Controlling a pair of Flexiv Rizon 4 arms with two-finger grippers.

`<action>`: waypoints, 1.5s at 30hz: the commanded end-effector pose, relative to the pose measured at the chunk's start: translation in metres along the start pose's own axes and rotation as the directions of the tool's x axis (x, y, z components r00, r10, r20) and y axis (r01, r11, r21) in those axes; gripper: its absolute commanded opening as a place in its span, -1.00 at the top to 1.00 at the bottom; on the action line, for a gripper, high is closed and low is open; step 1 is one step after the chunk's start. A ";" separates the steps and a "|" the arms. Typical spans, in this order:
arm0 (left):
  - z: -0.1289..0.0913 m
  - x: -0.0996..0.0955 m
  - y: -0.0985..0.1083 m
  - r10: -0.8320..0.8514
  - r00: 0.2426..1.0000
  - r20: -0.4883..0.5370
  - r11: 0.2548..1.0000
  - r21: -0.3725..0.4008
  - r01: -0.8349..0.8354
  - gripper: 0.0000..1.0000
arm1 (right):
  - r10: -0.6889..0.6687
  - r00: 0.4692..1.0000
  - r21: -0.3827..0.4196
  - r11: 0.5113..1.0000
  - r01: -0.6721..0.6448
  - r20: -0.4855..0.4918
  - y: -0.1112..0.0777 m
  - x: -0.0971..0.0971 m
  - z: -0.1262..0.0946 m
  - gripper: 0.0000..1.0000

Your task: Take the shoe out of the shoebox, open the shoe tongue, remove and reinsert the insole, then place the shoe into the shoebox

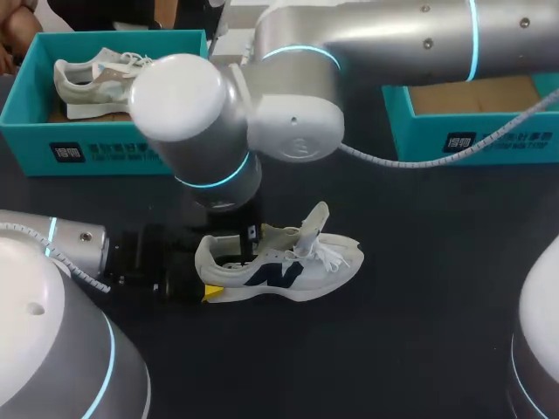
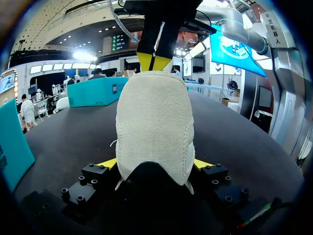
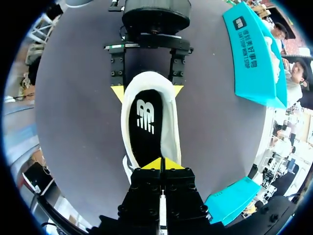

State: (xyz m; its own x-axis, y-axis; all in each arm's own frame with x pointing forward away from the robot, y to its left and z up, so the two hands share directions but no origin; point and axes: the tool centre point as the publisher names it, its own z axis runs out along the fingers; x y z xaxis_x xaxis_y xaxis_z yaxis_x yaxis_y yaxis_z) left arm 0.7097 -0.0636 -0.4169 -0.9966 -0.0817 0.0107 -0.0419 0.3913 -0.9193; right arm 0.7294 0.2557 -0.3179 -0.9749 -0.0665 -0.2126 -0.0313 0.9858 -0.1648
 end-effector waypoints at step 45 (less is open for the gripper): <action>-0.001 0.000 0.003 -0.001 1.000 -0.001 1.000 -0.006 0.001 1.00 | -0.048 0.984 -0.013 0.999 0.046 -0.171 0.010 0.001 0.084 0.49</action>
State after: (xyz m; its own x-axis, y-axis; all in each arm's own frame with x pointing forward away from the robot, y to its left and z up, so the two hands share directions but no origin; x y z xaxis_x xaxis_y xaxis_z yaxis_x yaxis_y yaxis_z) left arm 0.7100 -0.0635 -0.4169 -0.9965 -0.0823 0.0113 -0.0427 0.3914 -0.9192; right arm 0.7441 0.2478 -0.3884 -0.9956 -0.0844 -0.0419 -0.0764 0.9836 -0.1636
